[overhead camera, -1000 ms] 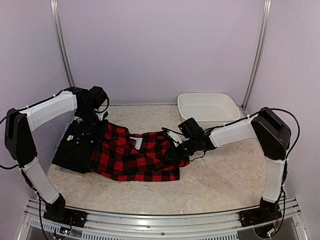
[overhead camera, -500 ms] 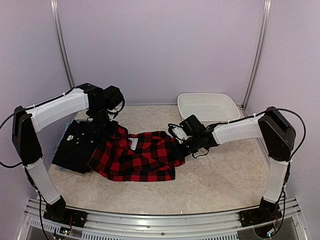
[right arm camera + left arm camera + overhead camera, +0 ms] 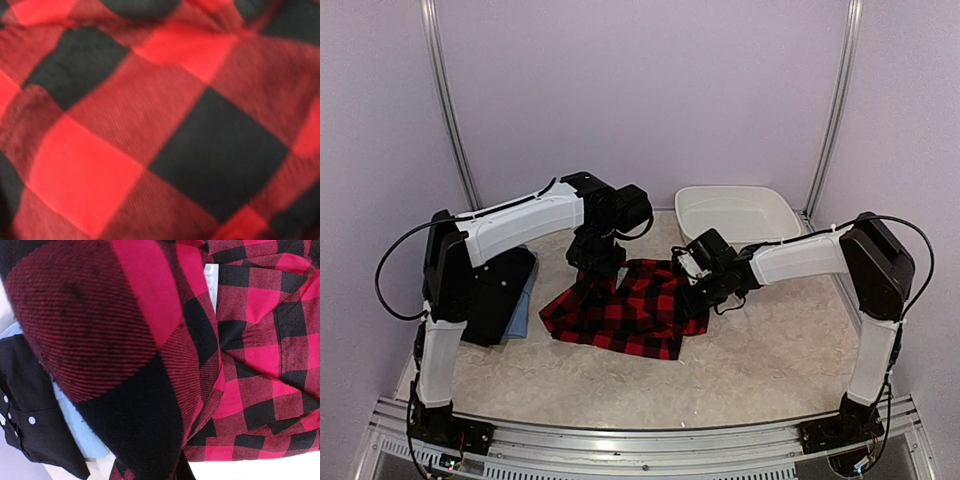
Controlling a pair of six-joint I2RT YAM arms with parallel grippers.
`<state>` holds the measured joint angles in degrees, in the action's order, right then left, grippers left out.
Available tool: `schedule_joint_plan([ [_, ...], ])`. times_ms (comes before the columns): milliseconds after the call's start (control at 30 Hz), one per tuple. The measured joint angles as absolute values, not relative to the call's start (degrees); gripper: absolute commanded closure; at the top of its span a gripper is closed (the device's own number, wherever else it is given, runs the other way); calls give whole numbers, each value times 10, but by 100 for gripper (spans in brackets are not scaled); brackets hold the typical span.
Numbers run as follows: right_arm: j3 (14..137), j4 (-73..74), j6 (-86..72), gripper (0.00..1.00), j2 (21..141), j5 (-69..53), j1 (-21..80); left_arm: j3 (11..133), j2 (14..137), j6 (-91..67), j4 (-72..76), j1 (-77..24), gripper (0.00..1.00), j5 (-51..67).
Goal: Fold and stack the long sleeve shirts
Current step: Fold the 2/3-rectangle-folded shirt at the center of the board.
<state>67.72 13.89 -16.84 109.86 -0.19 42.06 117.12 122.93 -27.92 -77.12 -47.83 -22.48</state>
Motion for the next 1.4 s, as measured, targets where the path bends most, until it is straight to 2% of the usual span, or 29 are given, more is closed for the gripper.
schedule_joint_plan([
  [100,660,136,-173,42,1083,-3,409,1216,1273,-293,-771,-488,96,-220],
  [267,647,132,-175,43,1070,-20,391,1253,1321,-309,-769,-496,88,-211],
  [733,627,92,-190,41,1086,-82,378,1243,1330,-310,-605,-521,82,-50],
  [967,585,35,-212,39,1069,-141,348,1206,1332,-316,-495,-523,50,26],
  [1133,547,21,-232,36,1038,-158,337,1176,1329,-319,-437,-523,43,73],
  [1233,526,9,-248,31,1018,-169,335,1169,1322,-316,-423,-522,40,82],
  [1400,476,-39,-285,26,972,-199,334,1111,1259,-305,-395,-518,23,73],
])
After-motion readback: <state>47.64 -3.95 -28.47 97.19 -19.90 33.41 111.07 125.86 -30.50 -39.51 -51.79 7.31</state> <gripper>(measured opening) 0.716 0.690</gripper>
